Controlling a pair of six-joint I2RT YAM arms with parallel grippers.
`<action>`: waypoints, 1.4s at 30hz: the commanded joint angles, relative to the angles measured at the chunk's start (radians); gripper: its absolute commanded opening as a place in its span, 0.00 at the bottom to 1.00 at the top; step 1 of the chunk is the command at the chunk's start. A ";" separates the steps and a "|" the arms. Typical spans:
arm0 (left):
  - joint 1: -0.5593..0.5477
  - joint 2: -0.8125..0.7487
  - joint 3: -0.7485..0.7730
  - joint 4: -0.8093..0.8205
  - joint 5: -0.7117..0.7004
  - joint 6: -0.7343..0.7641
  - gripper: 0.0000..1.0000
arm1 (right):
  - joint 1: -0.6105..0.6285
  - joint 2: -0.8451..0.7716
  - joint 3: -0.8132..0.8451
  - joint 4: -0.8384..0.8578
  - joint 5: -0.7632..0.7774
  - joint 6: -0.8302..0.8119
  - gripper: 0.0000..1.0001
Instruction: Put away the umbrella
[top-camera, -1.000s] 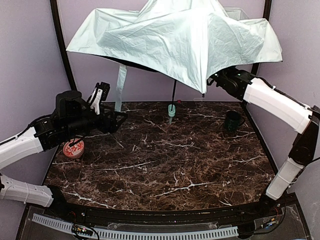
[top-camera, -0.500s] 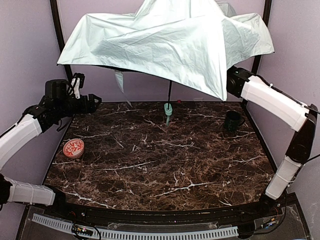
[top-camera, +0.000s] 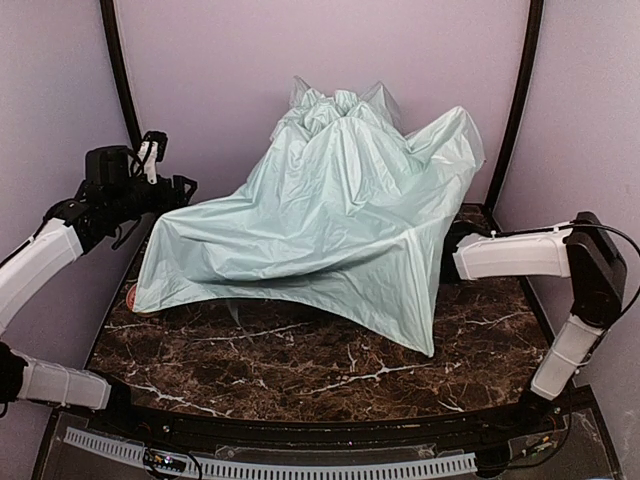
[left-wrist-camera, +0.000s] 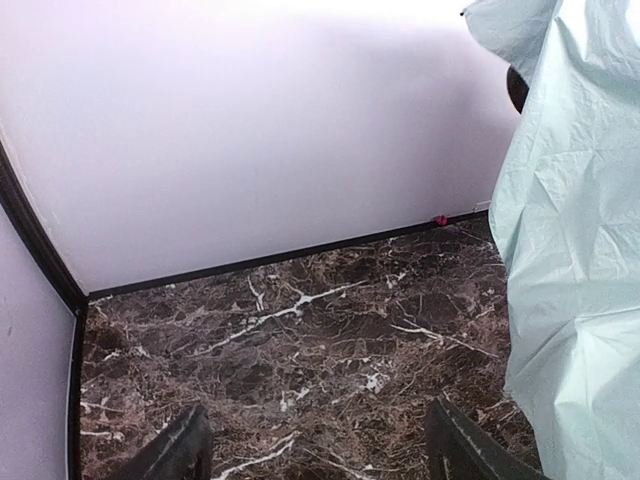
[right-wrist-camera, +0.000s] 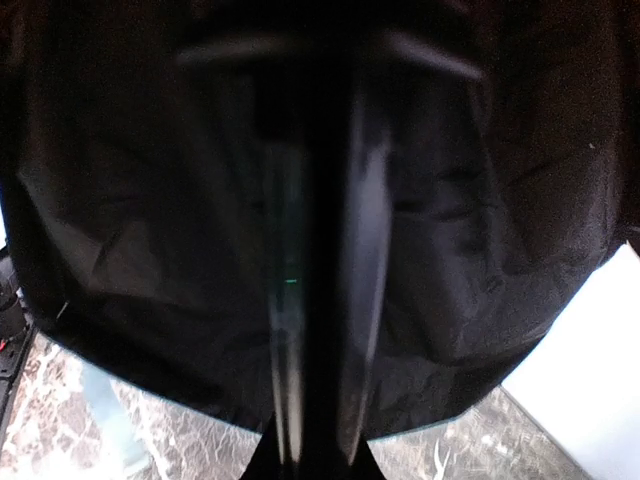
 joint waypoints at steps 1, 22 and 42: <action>0.004 -0.035 0.030 0.064 0.060 0.060 0.73 | 0.010 0.046 -0.177 0.180 0.070 0.014 0.00; -0.041 -0.077 0.204 0.096 0.082 0.117 0.79 | 0.016 0.012 0.683 -0.354 0.079 -0.111 0.00; -0.038 0.046 0.163 0.322 0.908 -0.130 0.90 | 0.081 0.072 0.057 0.093 0.130 0.039 0.00</action>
